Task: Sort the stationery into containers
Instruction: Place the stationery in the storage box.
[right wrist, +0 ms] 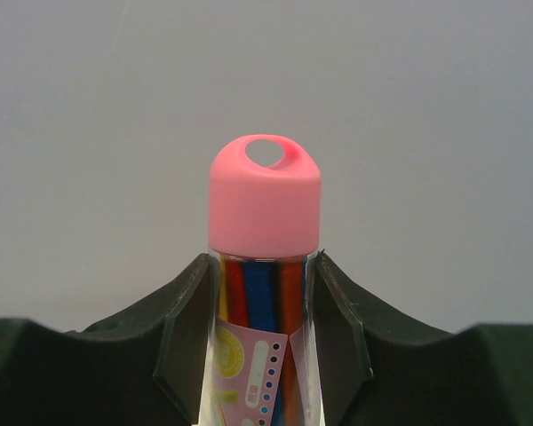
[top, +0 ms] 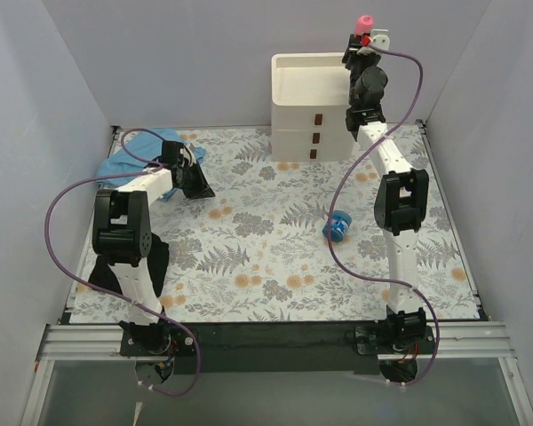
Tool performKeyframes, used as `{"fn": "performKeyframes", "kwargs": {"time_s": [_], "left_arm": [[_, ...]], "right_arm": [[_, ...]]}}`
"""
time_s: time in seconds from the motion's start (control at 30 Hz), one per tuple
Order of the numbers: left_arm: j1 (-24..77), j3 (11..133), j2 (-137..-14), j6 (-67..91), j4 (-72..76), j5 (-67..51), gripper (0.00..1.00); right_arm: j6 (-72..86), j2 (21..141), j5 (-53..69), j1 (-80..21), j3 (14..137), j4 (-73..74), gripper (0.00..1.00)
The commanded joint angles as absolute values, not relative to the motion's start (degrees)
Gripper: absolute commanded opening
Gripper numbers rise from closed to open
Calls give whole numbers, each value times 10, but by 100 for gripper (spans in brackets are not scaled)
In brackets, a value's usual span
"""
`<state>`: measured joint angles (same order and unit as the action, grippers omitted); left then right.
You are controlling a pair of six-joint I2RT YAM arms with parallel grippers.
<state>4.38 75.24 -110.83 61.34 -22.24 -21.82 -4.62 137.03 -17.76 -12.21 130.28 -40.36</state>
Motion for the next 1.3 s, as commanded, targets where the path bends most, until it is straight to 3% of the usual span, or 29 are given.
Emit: {"fn": "performKeyframes", "kwargs": {"time_s": [0.0, 0.5, 0.57, 0.7, 0.87, 1.13, 1.27], "left_arm": [[54, 775, -1118, 606, -216, -214, 0], [56, 801, -1175, 623, -209, -229, 0], [57, 801, -1175, 624, -209, -229, 0], [57, 798, -1174, 624, -209, -231, 0], [57, 793, -1170, 628, -208, -236, 0], [57, 775, -1165, 630, -193, -243, 0], [57, 771, -1164, 635, -187, -246, 0]], "right_arm": [[-37, 1402, -171, -123, 1340, -482, 1], [-76, 1470, -156, -126, 1356, -545, 1], [-88, 1466, -153, -129, 1341, -555, 10], [-101, 1441, -163, -136, 1302, -574, 13], [-112, 1429, -165, -141, 1288, -578, 34], [-142, 1404, -178, -152, 1263, -581, 48], [-147, 1386, -190, -153, 1242, -580, 64]]}}
